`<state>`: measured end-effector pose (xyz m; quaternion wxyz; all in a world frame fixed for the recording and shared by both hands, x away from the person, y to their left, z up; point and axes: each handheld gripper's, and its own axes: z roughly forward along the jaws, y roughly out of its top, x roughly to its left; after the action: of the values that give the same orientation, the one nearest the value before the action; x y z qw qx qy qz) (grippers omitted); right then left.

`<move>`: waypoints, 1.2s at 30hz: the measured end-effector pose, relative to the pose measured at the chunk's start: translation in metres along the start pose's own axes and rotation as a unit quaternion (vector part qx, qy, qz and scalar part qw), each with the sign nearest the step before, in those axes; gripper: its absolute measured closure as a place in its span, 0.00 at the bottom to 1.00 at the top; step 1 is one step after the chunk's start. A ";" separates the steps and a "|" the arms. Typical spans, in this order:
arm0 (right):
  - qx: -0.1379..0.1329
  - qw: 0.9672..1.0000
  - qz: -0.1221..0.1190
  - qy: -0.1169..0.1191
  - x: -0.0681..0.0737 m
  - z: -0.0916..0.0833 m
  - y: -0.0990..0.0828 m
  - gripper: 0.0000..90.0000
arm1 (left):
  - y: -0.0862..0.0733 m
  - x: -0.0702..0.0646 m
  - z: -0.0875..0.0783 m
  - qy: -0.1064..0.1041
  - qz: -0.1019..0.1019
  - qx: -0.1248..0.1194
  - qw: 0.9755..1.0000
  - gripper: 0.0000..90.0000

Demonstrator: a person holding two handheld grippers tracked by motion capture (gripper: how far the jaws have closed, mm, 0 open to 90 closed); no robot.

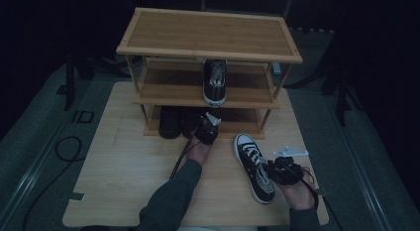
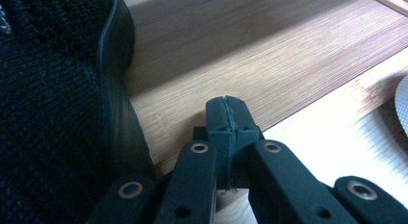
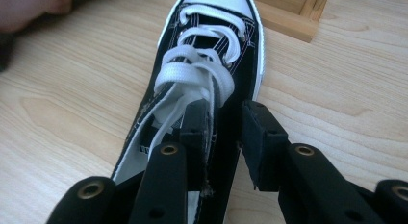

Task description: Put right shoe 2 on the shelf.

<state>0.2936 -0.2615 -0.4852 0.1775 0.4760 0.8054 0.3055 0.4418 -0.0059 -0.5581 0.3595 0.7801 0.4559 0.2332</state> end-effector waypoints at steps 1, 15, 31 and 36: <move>-0.001 1.000 0.002 0.003 -0.001 -0.001 0.000 0.84 | 0.000 0.000 0.000 0.000 0.000 0.000 1.000 1.00; 0.018 1.000 0.009 -0.005 0.002 0.001 0.002 0.93 | 0.000 0.000 0.000 0.000 0.000 0.000 1.000 1.00; 0.041 0.999 0.017 -0.001 0.003 0.027 0.006 0.93 | 0.000 0.000 0.000 0.001 -0.001 0.000 1.000 1.00; 0.029 0.999 0.030 0.009 -0.001 0.024 0.005 0.97 | 0.000 0.000 0.000 0.000 -0.001 0.000 1.000 1.00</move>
<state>0.3112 -0.2532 -0.5001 0.1466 0.5021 0.8009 0.2913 0.4417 -0.0059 -0.5581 0.3596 0.7795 0.4569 0.2331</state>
